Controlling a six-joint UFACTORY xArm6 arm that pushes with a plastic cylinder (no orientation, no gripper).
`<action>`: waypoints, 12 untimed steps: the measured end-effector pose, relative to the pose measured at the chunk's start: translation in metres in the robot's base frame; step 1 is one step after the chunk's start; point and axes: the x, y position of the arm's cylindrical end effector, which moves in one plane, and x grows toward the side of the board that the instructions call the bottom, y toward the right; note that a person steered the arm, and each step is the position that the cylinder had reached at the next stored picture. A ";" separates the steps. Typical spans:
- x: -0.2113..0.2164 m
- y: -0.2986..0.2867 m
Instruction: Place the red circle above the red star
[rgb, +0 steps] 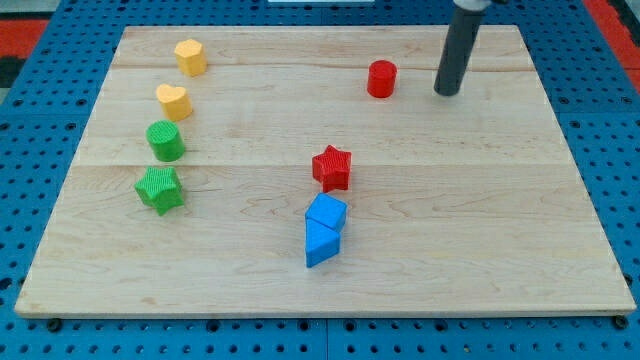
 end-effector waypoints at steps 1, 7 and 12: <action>-0.021 -0.041; 0.029 -0.100; 0.045 -0.181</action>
